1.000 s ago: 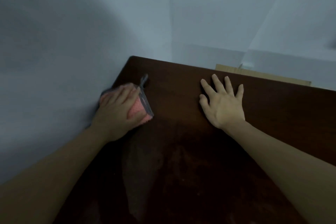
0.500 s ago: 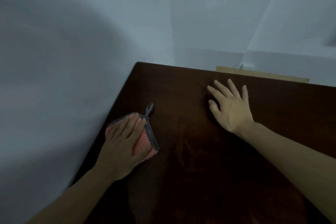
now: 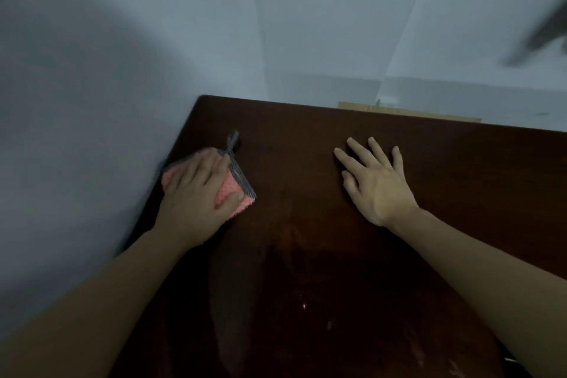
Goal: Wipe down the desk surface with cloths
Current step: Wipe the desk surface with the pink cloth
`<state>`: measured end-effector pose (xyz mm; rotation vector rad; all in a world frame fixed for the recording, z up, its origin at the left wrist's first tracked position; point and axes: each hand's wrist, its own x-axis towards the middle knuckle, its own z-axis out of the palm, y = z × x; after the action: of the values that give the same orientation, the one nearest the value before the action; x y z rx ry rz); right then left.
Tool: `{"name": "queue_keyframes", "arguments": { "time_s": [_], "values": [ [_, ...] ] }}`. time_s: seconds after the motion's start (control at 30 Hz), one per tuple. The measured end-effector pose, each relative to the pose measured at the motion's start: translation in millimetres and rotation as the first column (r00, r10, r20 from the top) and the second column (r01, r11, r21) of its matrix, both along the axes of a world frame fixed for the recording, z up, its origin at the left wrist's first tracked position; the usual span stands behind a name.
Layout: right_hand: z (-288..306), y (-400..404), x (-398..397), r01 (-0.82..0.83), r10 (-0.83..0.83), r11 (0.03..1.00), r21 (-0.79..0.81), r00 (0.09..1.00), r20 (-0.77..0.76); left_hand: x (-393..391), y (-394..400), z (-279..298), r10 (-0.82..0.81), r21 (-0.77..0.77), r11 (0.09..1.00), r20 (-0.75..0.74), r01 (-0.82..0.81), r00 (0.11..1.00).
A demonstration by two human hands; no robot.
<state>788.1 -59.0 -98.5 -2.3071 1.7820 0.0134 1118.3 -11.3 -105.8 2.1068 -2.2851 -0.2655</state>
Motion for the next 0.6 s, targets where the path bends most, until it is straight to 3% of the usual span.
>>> {"name": "queue_keyframes", "arguments": {
  "time_s": [0.13, 0.27, 0.33, 0.47, 0.6],
  "values": [
    [1, 1, 1, 0.008, -0.008, 1.000, 0.008, 1.000, -0.002, -5, 54, 1, -0.266, 0.000, 0.964, 0.011, 0.266, 0.964],
    [2, 2, 1, 0.010, -0.010, 1.000, 0.000, 1.000, -0.002, 4, 68, -1, -0.314, 0.035, 0.949, 0.003, 0.313, 0.949],
    [0, 1, 0, 0.008, -0.008, 1.000, -0.007, 1.000, 0.004, 3, 52, -2, -0.293, 0.035, 0.956, 0.019, 0.292, 0.956],
    [-1, 0, -1, 0.009, -0.009, 1.000, -0.012, 1.000, 0.010, -17, 4, -1, -0.076, 0.038, 0.996, 0.036, 0.074, 0.996],
    [-1, -1, -1, 0.005, -0.005, 1.000, -0.023, 1.000, 0.025, -41, -25, -3, 0.037, 0.028, 0.999, 0.041, -0.038, 0.998]
  ]
}}
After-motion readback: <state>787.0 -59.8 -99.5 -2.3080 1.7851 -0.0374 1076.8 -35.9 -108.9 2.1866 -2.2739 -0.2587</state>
